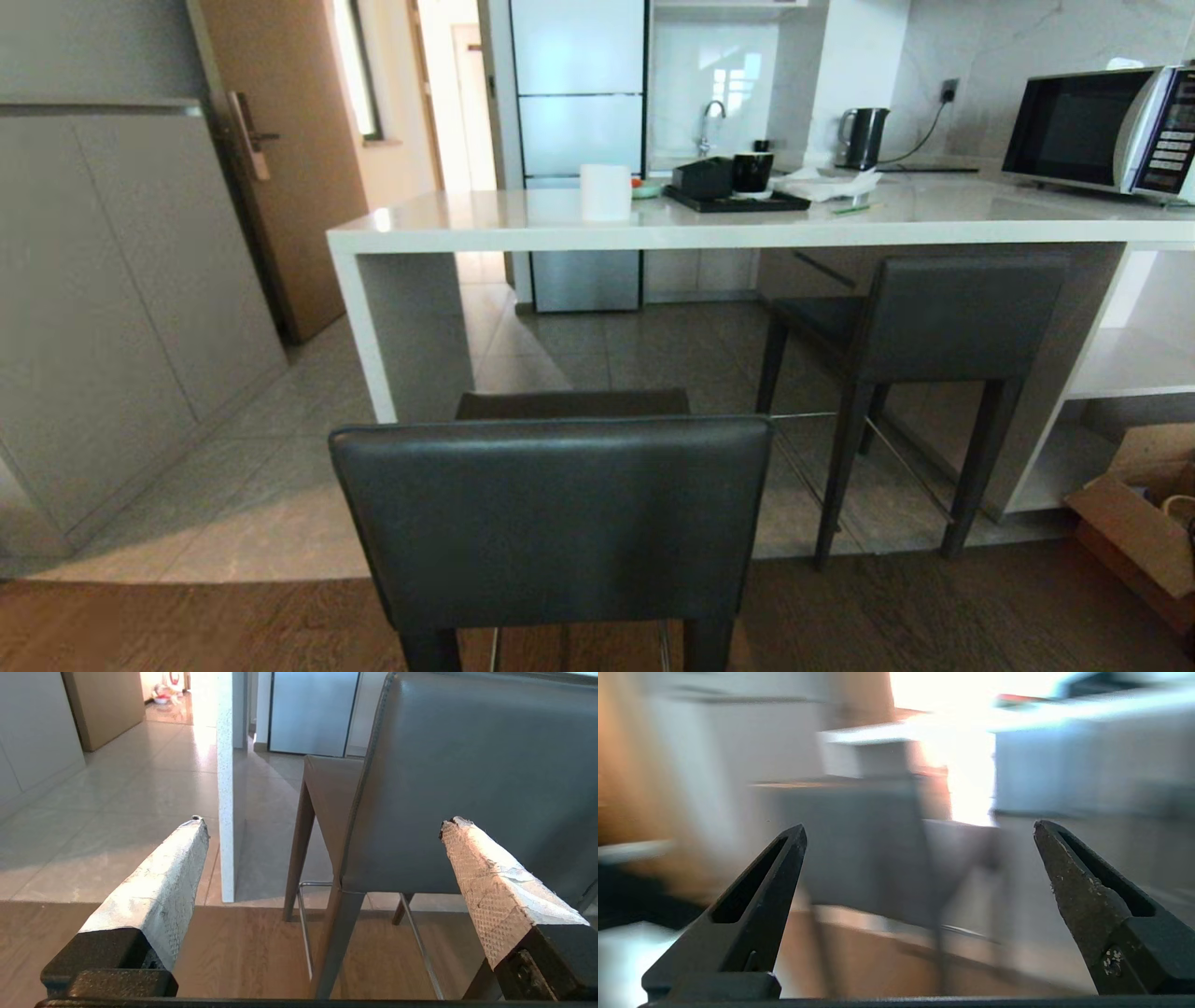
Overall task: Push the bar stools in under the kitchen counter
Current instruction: Pull the gray chair out from under the dining table
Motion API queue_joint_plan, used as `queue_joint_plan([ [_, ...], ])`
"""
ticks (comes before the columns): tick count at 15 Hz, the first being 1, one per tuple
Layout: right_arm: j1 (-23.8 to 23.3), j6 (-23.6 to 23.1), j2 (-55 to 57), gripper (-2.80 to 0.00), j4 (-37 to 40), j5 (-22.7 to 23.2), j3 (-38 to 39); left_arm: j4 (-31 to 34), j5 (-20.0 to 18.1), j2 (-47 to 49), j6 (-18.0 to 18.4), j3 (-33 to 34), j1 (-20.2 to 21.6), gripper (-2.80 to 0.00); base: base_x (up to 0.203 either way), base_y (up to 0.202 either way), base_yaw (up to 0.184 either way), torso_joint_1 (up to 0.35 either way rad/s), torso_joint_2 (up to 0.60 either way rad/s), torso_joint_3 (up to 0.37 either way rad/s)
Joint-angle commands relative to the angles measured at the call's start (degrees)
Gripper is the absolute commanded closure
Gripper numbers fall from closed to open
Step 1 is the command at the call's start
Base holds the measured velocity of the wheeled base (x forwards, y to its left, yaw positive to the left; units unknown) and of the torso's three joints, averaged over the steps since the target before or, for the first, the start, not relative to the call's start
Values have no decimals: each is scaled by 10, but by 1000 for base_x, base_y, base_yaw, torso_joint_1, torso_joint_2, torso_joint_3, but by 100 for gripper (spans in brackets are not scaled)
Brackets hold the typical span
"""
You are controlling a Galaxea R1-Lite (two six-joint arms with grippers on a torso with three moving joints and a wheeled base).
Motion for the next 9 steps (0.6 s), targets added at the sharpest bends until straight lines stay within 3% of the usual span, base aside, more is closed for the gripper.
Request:
queue_joint_plan([
  [1, 0, -13, -2, -280, 17, -80, 3, -1, -1, 1, 2, 5, 0, -280, 0, 0, 0, 0, 0, 0],
  [4, 0, -33, -2, -280, 41, -186, 12, -1, 3, 1, -5, 5, 0, -280, 0, 0, 0, 0, 0, 0],
  [6, 0, -72, -2, -280, 41, -248, 39, -1, 3, 1, -1, 5, 0, -280, 0, 0, 0, 0, 0, 0],
  [9, 0, -95, -2, -280, 25, -287, 106, -1, 6, 1, -3, 5, 0, -280, 0, 0, 0, 0, 0, 0],
])
